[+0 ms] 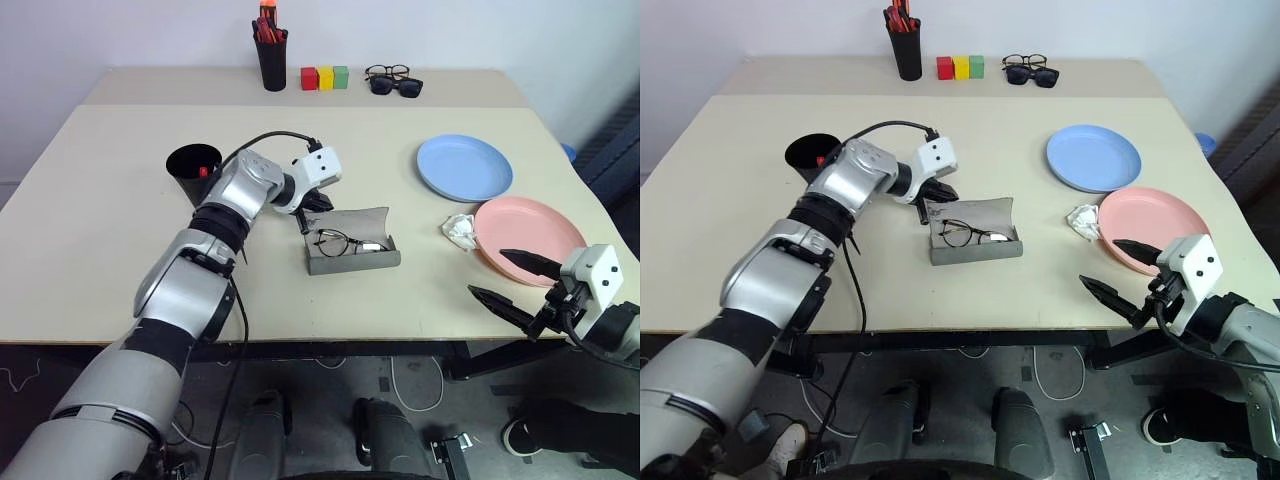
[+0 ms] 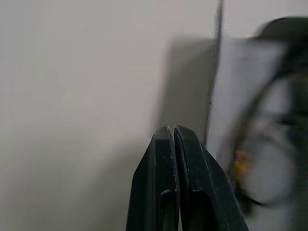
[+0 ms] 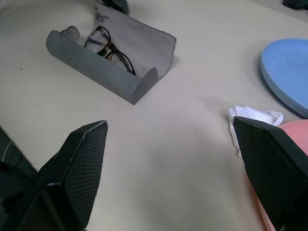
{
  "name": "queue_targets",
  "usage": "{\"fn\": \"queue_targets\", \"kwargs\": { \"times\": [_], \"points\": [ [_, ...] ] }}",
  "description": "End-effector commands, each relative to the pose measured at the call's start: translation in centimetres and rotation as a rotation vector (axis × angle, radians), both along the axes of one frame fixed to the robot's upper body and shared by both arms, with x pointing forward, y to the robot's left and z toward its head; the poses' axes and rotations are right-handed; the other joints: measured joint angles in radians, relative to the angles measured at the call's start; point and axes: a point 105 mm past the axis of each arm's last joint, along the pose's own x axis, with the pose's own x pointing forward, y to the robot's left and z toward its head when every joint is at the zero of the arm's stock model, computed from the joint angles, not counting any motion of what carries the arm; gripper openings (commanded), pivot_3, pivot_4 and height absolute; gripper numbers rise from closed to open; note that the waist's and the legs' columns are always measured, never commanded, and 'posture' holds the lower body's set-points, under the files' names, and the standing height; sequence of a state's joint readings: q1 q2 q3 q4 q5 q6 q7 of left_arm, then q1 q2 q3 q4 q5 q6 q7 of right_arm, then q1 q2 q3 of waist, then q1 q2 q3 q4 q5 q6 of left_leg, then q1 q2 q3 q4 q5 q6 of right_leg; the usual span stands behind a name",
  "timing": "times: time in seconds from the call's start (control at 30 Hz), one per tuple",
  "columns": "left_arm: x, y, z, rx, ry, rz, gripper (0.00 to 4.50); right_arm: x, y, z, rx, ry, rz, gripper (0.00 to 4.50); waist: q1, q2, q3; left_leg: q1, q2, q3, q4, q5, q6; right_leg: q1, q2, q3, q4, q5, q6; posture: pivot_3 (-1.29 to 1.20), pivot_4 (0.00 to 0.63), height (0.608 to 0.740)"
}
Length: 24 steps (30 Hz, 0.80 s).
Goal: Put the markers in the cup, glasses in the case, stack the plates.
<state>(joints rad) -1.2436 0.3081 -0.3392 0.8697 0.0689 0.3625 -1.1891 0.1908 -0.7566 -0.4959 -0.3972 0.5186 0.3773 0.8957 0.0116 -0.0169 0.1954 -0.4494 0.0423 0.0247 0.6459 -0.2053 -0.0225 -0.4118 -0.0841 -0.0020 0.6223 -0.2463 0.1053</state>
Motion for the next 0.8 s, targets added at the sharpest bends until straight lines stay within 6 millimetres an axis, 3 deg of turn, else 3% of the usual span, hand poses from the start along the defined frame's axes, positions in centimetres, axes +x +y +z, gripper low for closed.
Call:
{"fn": "queue_targets", "kwargs": {
  "times": [0.03,0.23,0.33,0.57,0.8],
  "points": [
    [-2.3,-1.1,2.1,-0.089,0.083,-0.088,0.06,0.0,0.1,1.0,-0.01,-0.047,0.0,4.24,0.0,0.0,0.0,0.0,0.0,0.0,0.0,0.0,0.0,0.0,0.0,0.0,0.0,0.0,0.0,0.0,0.15,0.74],
    [-5.6,-1.8,-0.2,-0.045,0.162,-0.153,0.06,0.3,-0.2,0.5,-0.015,-0.023,-0.019,4.24,0.001,0.0,0.0,0.002,0.0,-0.001,0.001,0.0,0.0,0.002,0.0,0.0,0.001,0.0,0.0,0.0,0.15,0.74],
    [-5.4,-2.7,0.9,-0.144,0.123,-0.119,0.06,0.3,-0.2,0.5,-0.013,-0.024,-0.024,4.24,0.002,0.0,0.0,0.003,0.0,-0.001,0.002,0.0,0.0,0.002,0.0,0.0,0.004,0.0,0.0,0.0,0.15,0.74],
    [-1.2,-2.0,3.6,-0.157,-0.168,0.059,0.06,0.6,0.0,0.3,-0.001,-0.018,-0.017,4.24,0.0,0.0,0.0,0.006,0.0,-0.001,0.004,0.0,0.0,0.003,0.0,0.0,0.006,0.0,0.0,0.0,0.15,0.74],
    [2.3,-0.5,1.9,0.072,-0.371,0.17,0.06,0.8,0.3,0.2,0.002,-0.021,-0.008,4.24,0.001,0.0,0.0,0.005,0.0,-0.001,0.003,0.0,0.0,0.003,0.0,0.0,0.006,0.0,0.0,0.0,0.15,0.74]
  ]
}}
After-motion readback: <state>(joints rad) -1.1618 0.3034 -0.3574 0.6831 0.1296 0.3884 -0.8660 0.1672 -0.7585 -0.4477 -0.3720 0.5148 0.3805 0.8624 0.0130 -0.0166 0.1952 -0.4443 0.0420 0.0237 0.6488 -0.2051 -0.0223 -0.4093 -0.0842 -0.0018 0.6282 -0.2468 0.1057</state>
